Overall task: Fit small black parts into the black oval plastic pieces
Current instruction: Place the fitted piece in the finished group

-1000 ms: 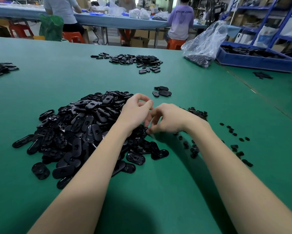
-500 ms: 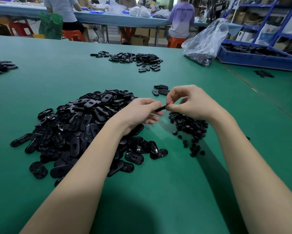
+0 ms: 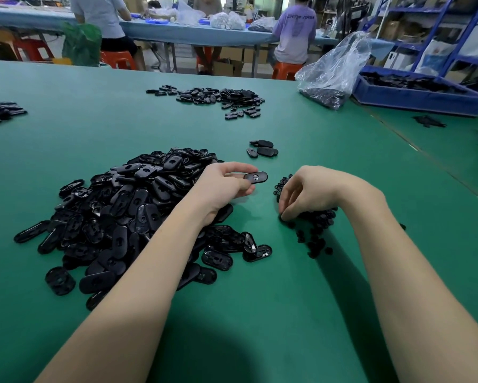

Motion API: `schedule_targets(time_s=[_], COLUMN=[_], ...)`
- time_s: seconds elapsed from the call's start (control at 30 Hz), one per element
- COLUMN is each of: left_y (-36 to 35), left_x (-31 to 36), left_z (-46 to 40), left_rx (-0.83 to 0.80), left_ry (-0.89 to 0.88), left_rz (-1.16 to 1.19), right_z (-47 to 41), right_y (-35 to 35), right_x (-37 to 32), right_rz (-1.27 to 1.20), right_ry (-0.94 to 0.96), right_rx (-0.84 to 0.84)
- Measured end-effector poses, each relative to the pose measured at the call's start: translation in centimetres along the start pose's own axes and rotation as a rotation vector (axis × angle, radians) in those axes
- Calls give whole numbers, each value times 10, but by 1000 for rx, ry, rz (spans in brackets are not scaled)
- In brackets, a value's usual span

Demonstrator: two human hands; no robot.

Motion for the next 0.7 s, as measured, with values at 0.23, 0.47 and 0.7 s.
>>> schedule_targets(time_s=[0.23,0.47,0.7], left_y=[2,6,6], left_x=[1,2,2], left_z=[0,0,1], left_rx=[-3,-3,-7], left_ry=[-20,-49,-33], left_rz=[-7,-81,-62], right_z=[2,4,2], right_y=[6,9,9], right_x=[9,15,20], right_rz=[-161,-215,-162], right_ry=[-4,-18,-35], right_rx=[44,35,74])
Point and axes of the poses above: each hand's wrist, its own z-axis away from the middle knuckle, its own y-axis out of the back of the hand, x = y × z, the point moved 8 cm from there along -z, towards the middle knuckle, and after that the axes turned 14 degrees about z, right-handed, at the moved point
